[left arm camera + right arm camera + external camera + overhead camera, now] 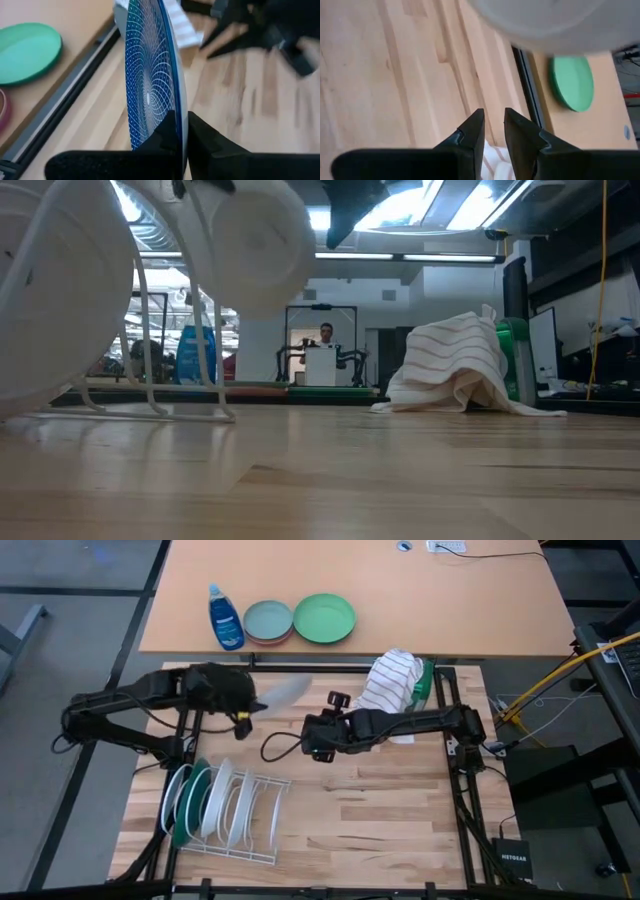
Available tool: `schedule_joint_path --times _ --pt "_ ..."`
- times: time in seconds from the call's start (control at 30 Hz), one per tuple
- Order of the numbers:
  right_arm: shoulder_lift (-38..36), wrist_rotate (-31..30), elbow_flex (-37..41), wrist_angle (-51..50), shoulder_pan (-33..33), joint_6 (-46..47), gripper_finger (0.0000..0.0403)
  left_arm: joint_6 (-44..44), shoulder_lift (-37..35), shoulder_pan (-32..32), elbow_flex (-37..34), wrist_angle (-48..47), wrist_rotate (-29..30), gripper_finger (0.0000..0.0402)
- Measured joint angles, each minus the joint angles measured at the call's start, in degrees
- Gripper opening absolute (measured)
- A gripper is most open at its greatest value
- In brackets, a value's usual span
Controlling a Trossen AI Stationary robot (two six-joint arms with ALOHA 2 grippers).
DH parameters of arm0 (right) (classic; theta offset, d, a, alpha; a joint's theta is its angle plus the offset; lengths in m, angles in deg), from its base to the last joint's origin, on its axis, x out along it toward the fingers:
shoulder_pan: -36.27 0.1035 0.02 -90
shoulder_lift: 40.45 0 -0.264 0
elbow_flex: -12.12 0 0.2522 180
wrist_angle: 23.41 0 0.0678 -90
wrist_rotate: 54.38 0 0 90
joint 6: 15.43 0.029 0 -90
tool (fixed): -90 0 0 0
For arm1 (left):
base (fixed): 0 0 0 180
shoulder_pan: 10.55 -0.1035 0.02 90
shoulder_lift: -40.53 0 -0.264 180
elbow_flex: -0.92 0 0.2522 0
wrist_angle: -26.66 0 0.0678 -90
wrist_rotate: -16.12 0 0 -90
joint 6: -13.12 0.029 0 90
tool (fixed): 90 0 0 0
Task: Sort dishes
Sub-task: Put the blue plate in the white dish rack
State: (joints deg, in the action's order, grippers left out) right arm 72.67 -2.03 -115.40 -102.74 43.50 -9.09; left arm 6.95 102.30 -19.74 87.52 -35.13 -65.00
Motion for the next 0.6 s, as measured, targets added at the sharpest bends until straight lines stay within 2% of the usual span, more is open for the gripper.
schedule_joint_path --times 0.17,0.4,0.6 --pt "0.0 -5.8 0.0 -4.5 2.2 3.6 0.0076 -8.1 -2.9 -0.1 5.4 -1.6 0.0 0.0007" --pt "0.0 -16.7 0.0 -13.6 5.6 12.6 0.0076 -27.7 -9.3 1.8 8.7 -2.4 0.0 0.0007" --pt "0.0 -19.3 0.0 -21.9 7.2 24.2 0.0076 -43.4 -14.1 5.3 8.7 -2.6 0.0 0.0008"
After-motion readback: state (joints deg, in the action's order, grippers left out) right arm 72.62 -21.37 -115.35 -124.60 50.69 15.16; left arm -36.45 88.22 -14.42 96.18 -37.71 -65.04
